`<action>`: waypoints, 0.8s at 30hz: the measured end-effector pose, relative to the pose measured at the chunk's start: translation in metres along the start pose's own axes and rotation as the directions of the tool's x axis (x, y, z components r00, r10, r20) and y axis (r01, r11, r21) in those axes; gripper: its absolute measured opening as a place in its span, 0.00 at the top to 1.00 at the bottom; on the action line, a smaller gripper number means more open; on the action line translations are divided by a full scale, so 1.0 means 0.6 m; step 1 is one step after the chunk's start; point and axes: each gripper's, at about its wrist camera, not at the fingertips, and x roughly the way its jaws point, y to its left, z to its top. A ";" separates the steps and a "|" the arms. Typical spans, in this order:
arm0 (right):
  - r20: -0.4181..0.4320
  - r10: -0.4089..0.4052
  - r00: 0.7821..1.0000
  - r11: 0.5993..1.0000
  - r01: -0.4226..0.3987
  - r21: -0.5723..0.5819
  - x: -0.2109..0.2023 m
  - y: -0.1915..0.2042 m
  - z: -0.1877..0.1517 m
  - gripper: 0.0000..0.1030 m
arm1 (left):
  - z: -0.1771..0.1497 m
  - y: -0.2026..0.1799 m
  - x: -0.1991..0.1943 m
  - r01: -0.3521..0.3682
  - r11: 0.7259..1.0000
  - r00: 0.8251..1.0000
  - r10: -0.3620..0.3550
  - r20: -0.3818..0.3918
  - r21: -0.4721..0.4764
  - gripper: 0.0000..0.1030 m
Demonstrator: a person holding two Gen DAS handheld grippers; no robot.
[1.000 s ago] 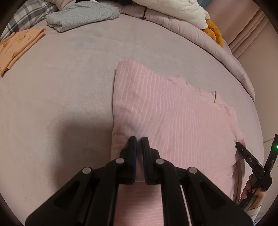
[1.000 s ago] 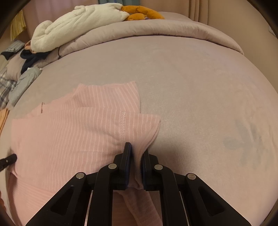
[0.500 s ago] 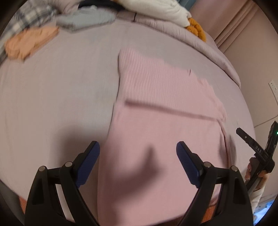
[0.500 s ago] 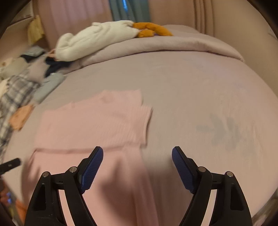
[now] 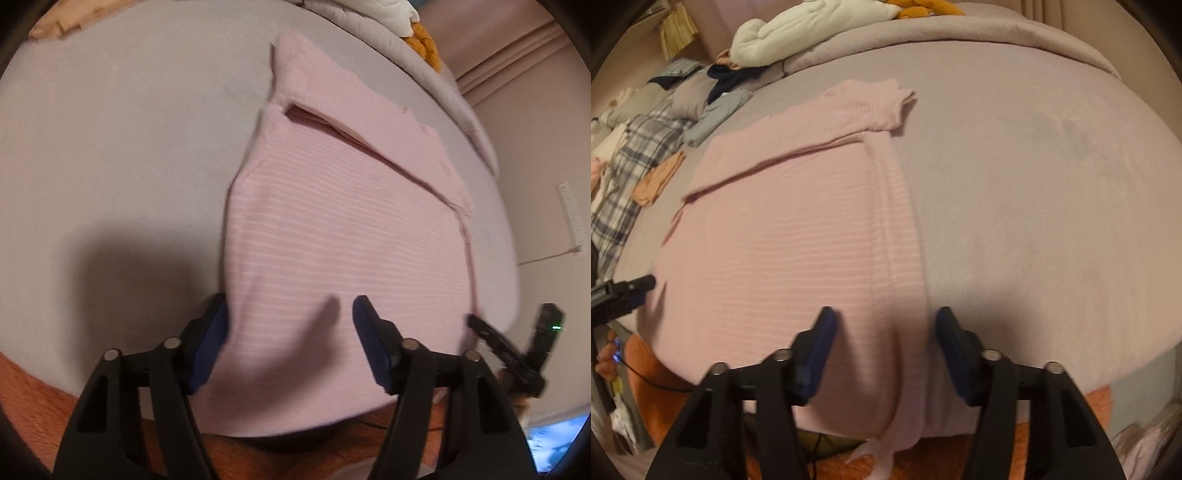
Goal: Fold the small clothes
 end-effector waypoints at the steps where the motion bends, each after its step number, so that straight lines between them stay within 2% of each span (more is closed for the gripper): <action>1: -0.001 0.012 1.000 1.000 -0.012 0.006 0.004 0.000 0.006 0.70 | 0.000 0.000 0.004 -0.009 1.000 1.000 0.009 -0.004 -0.005 0.47; 2: 0.001 0.026 1.000 1.000 -0.026 0.011 0.009 0.003 0.012 0.77 | 0.001 -0.002 0.007 -0.035 0.999 0.999 0.035 -0.006 0.003 0.65; 3: 0.001 0.039 0.999 0.999 -0.039 0.012 0.012 0.005 0.016 0.91 | -0.001 -0.002 0.007 -0.054 0.998 0.999 0.055 -0.005 0.008 0.89; 4: 0.000 0.057 0.998 0.998 -0.057 0.016 0.017 0.009 0.020 0.92 | 0.000 -0.001 0.009 -0.044 0.999 0.999 0.044 -0.016 0.000 0.94; 6: 0.010 0.084 0.996 0.996 -0.084 0.037 0.018 0.017 0.018 0.93 | 0.000 0.005 0.002 -0.004 0.999 1.000 0.003 -0.006 -0.042 0.94; 8: 0.037 0.125 0.992 0.991 -0.126 0.047 0.006 0.025 0.022 0.93 | 0.002 -0.009 -0.021 0.005 1.000 0.999 -0.004 0.040 -0.022 0.94; 11: 0.102 0.176 0.979 0.982 -0.183 0.055 -0.028 0.031 0.047 0.94 | 0.014 -0.029 -0.056 0.062 0.998 0.994 -0.062 0.090 0.004 0.94; 15: 0.205 0.208 0.956 0.973 -0.224 0.056 -0.069 0.027 0.088 0.94 | 0.057 -0.055 -0.100 0.121 0.992 0.973 -0.128 0.193 0.043 0.94; 16: 0.226 0.211 0.951 0.972 -0.229 0.054 -0.075 0.025 0.100 0.94 | 0.071 -0.060 -0.107 0.116 0.992 0.967 -0.126 0.222 0.057 0.94; 19: 0.290 0.155 0.944 0.983 -0.177 0.053 -0.082 0.016 0.132 0.94 | 0.110 -0.068 -0.105 0.107 0.991 0.952 -0.124 0.278 0.076 0.94; 22: 0.289 0.145 0.946 0.981 -0.175 0.079 -0.049 0.004 0.173 0.94 | 0.148 -0.065 -0.075 0.098 0.992 0.956 -0.114 0.272 0.074 0.93; 24: 0.263 0.130 0.956 0.983 -0.159 0.094 -0.020 0.001 0.185 0.94 | 0.168 -0.062 -0.046 0.045 0.996 0.964 -0.062 0.257 0.075 0.93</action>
